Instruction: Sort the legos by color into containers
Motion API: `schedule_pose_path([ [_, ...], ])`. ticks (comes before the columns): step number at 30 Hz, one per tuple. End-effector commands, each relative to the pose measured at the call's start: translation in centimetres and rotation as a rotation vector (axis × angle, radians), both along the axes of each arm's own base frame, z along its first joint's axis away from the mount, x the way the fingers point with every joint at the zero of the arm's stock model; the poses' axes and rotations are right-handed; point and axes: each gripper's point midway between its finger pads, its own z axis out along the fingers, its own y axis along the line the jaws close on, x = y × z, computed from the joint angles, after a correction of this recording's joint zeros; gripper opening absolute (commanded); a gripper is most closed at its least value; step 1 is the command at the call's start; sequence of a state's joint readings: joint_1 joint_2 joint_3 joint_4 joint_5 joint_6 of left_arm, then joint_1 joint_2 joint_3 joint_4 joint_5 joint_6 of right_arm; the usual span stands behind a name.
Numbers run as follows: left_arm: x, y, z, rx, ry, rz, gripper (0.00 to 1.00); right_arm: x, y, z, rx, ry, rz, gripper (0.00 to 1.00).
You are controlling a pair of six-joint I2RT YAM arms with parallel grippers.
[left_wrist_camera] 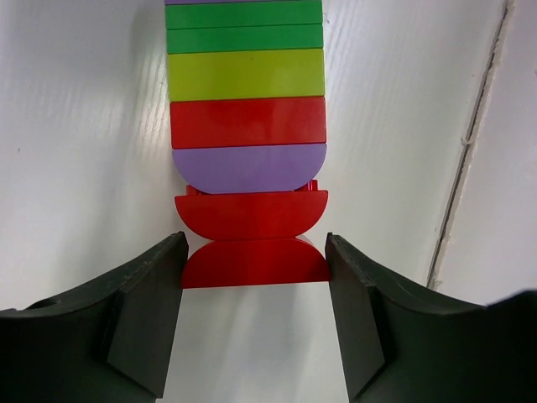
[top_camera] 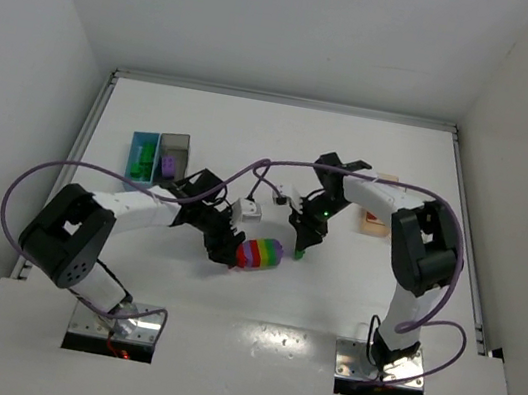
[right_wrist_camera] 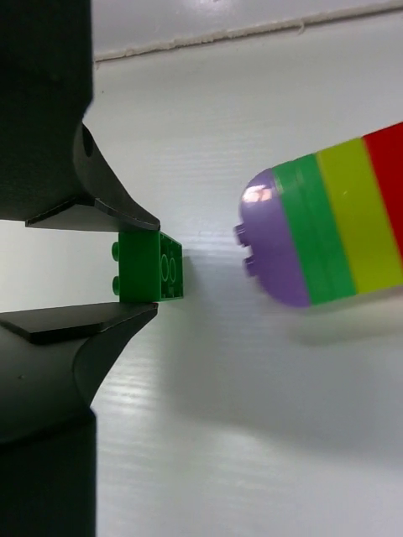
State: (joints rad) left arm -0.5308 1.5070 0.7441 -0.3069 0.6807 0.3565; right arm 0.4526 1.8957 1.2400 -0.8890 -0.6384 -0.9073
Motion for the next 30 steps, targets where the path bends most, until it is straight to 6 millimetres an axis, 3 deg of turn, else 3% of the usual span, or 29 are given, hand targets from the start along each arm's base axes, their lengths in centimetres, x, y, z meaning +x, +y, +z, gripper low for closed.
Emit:
schedule_pose_path([
  [1, 0.9, 0.4, 1.3, -0.027, -0.081, 0.014, 0.23, 2.2, -0.4, 2.3, 0.028, -0.09, -0.055, 0.01],
  [3, 1.2, 0.6, 1.4, -0.02, -0.093, 0.045, 0.23, 3.0, -0.7, 3.3, 0.051, -0.1, -0.114, 0.01],
  [5, 3.0, 2.0, 0.9, 0.03, -0.163, 0.174, 0.23, 5.1, 0.1, 7.3, 0.138, -0.187, -0.224, 0.01],
  [6, 3.4, 1.8, 1.2, 0.014, -0.163, 0.194, 0.23, 5.2, 0.1, 7.4, 0.139, -0.188, -0.224, 0.01],
  [8, 4.6, 2.9, 0.9, 0.064, -0.202, 0.286, 0.25, 6.0, 0.4, 9.6, 0.187, -0.225, -0.283, 0.01],
  [9, 5.0, 3.5, 0.8, 0.086, -0.214, 0.337, 0.37, 7.0, 0.6, 10.8, 0.214, -0.237, -0.341, 0.01],
  [11, 5.6, 4.2, 1.0, 0.102, -0.224, 0.387, 0.5, 7.8, 1.3, 12.5, 0.258, -0.239, -0.394, 0.01],
  [13, 6.2, 4.4, 2.0, 0.09, -0.255, 0.429, 0.64, 9.5, 1.9, 15.3, 0.319, -0.261, -0.474, 0.0],
  [15, 6.8, 4.9, 3.4, 0.07, -0.289, 0.473, 0.89, 11.2, 2.6, 18.2, 0.378, -0.3, -0.523, 0.0],
  [17, 7.0, 5.0, 4.4, 0.045, -0.298, 0.501, 0.92, 12.3, 2.8, 19.5, 0.414, -0.279, -0.588, 0.0],
  [18, 7.4, 4.8, 5.4, 0.029, -0.304, 0.511, 0.92, 13.1, 3.3, 21.2, 0.459, -0.29, -0.616, 0.0],
  [22, 8.2, 5.3, 9.2, -0.046, -0.286, 0.619, 0.92, 14.9, 5.0, 24.5, 0.566, -0.257, -0.684, 0.0],
  [24, 9.0, 5.9, 12.3, -0.089, -0.339, 0.673, 0.92, 15.9, 6.6, 25.9, 0.626, -0.234, -0.679, 0.0],
  [25, 9.4, 6.7, 13.4, -0.102, -0.352, 0.723, 0.92, 15.8, 7.6, 26.8, 0.665, -0.17, -0.707, 0.0],
  [27, 10.6, 8.6, 17.1, -0.126, -0.443, 0.833, 0.94, 16.7, 9.6, 26.8, 0.709, -0.12, -0.711, 0.0],
  [29, 11.1, 11.2, 19.0, -0.131, -0.47, 0.98, 1.0, 16.6, 12.0, 27.6, 0.746, -0.065, -0.704, 0.0],
  [30, 11.3, 13.3, 21.3, -0.147, -0.525, 1.085, 1.0, 16.6, 14.1, 27.6, 0.774, -0.025, -0.682, 0.0],
])
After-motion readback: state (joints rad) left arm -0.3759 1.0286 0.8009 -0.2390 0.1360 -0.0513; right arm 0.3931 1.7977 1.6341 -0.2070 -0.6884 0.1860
